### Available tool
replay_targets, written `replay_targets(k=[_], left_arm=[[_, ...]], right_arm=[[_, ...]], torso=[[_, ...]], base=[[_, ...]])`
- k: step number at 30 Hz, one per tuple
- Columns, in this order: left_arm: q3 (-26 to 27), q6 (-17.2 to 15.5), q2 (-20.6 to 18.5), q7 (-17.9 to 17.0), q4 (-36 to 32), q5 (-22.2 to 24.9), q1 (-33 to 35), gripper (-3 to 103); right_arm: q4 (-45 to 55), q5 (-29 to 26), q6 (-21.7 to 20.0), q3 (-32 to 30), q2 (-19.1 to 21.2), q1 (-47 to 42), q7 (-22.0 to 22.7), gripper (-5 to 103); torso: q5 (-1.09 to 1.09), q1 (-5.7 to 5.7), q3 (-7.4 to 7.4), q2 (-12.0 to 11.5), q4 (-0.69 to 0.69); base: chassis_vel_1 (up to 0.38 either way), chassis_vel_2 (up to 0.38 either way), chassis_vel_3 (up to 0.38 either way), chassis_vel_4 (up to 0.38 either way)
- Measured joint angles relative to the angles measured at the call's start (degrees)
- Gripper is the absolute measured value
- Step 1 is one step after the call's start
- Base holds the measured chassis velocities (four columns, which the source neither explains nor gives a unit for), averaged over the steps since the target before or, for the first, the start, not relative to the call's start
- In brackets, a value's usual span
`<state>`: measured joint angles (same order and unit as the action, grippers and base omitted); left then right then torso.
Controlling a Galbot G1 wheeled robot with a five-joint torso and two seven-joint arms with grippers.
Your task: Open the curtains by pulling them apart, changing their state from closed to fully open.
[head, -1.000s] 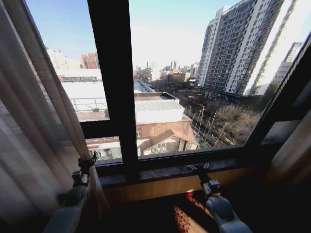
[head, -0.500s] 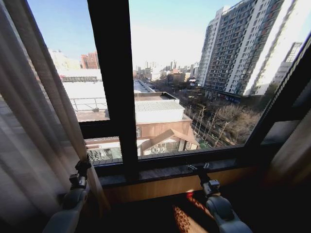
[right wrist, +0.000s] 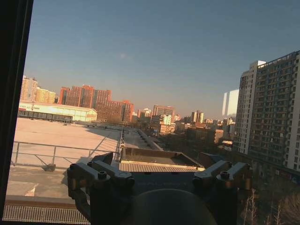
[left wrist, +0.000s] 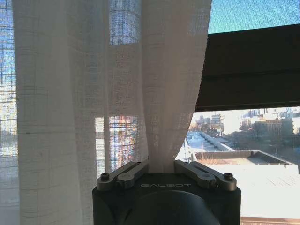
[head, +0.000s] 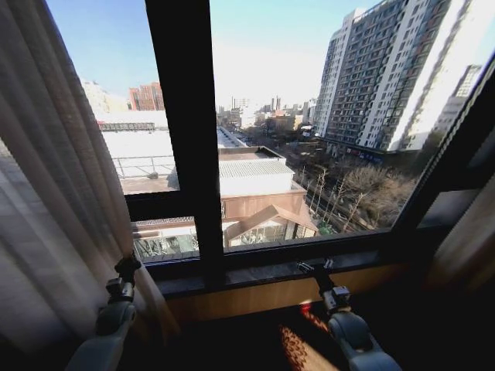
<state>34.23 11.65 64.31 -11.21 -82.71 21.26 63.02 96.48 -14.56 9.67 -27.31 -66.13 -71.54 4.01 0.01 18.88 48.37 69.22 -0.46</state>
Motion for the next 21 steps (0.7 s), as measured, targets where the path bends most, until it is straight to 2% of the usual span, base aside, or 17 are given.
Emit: replay_targets(k=[8, 21], left_arm=[[0.6, 0.6, 0.0, 0.0, 0.5, -0.2, 0.3, 0], [1.8, 1.0, 0.2, -0.3, 0.4, -0.3, 1.3, 0]], right_arm=[[0.0, 0.0, 0.0, 0.0, 0.0, 0.0, 0.0, 100], [0.0, 0.0, 0.0, 0.0, 0.0, 0.0, 0.0, 100]], torso=[[-0.01, 0.00, 0.00, 0.0, 0.01], [-0.01, 0.00, 0.00, 0.0, 0.01]], base=[[0.302, 0.223, -0.300, -0.207], [0.370, 0.328, -0.387, -0.318]])
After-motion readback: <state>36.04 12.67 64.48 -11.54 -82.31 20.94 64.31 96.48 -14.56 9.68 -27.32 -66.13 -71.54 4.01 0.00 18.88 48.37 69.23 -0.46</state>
